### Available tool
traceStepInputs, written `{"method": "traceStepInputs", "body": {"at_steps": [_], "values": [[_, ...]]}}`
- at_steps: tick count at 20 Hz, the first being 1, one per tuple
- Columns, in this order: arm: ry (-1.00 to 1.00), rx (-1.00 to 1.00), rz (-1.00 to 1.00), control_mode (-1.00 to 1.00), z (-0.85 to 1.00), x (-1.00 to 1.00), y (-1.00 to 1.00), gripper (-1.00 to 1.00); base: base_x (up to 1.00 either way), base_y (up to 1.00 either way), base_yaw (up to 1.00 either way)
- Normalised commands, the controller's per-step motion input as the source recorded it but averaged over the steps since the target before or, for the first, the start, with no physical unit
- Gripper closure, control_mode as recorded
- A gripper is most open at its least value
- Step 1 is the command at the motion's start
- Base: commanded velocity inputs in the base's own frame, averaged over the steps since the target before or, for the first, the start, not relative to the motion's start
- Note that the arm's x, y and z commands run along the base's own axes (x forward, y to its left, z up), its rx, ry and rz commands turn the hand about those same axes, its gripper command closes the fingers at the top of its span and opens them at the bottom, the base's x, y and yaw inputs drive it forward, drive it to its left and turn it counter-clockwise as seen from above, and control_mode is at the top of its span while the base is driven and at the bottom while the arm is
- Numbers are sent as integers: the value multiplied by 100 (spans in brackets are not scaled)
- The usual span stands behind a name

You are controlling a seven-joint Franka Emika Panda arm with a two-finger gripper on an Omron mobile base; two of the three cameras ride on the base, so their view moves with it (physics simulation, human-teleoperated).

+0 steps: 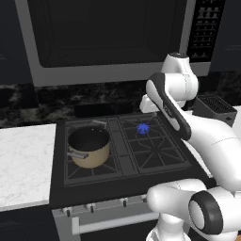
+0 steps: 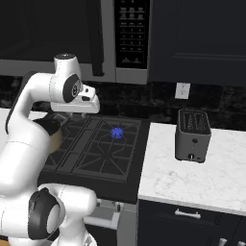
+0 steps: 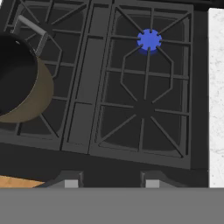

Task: Turn off the rear right burner of the stove.

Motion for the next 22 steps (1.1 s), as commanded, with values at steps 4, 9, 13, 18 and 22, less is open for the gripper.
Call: {"method": "traceStepInputs", "body": {"at_steps": [4,9,13,18,22], "values": [[0,0,0,-100,2,0,0,-100,0,0,0],[0,0,0,-100,0,0,0,-100,0,0,0],[0,0,0,-100,0,0,0,-100,0,0,0],[0,0,0,-100,0,0,0,-100,0,0,0],[0,0,0,-100,0,0,0,-100,0,0,0]]}}
